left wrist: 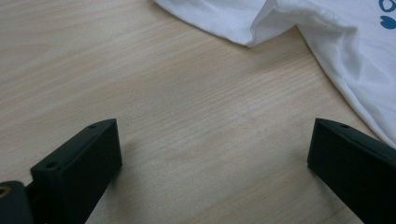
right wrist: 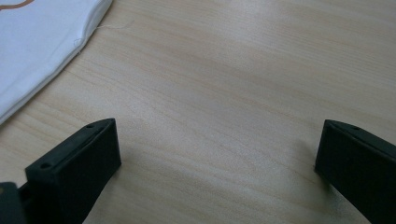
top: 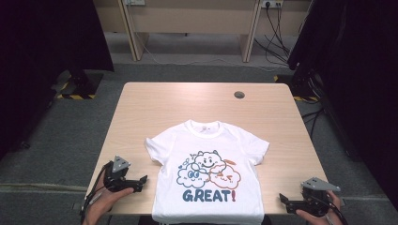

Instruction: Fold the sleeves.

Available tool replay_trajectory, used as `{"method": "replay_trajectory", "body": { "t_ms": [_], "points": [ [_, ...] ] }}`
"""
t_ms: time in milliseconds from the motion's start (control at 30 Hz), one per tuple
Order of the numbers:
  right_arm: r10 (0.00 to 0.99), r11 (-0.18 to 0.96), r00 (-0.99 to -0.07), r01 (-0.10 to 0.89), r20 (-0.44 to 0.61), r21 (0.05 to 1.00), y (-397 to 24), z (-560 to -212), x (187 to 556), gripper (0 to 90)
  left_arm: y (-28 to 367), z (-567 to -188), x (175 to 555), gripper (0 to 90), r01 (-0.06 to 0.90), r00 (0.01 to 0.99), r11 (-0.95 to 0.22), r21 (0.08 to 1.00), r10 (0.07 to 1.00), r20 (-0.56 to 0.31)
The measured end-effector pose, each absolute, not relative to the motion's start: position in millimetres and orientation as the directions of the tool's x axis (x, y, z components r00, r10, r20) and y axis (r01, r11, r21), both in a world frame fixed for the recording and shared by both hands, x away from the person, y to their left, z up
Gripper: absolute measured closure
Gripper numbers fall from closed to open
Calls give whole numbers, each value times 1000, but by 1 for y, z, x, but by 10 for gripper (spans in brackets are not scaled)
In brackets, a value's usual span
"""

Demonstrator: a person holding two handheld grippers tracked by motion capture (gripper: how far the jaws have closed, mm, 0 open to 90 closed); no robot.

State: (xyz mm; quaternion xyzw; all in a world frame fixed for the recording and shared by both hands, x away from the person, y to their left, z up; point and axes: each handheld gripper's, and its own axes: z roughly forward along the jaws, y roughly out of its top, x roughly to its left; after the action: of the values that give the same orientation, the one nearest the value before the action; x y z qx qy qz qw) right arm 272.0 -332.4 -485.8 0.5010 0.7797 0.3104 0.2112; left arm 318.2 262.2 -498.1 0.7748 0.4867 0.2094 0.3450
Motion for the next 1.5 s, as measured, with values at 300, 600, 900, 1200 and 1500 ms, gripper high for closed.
{"method": "replay_trajectory", "body": {
  "t_ms": [300, 600, 900, 1200, 1500],
  "points": [
    [912, 306, -409, 651, -18, 695, -332, -486, 272, 1, 262, -498, 318, 19, 610, 438, -288, 739, 899, -12],
    [913, 305, -408, 652, -18, 694, -332, -486, 272, 1, 262, -498, 319, 17, 611, 439, -288, 737, 899, -12],
    [913, 305, -408, 653, -18, 693, -332, -485, 272, 1, 262, -497, 321, 37, 607, 441, -286, 741, 897, -15],
    [913, 305, -408, 654, -18, 692, -332, -485, 272, 1, 270, -495, 330, 57, 595, 430, -240, 767, 901, -52],
    [912, 308, -410, 653, -18, 692, -332, -485, 272, 1, 271, -493, 342, 56, 603, 422, -224, 766, 904, -68]
  ]
}}
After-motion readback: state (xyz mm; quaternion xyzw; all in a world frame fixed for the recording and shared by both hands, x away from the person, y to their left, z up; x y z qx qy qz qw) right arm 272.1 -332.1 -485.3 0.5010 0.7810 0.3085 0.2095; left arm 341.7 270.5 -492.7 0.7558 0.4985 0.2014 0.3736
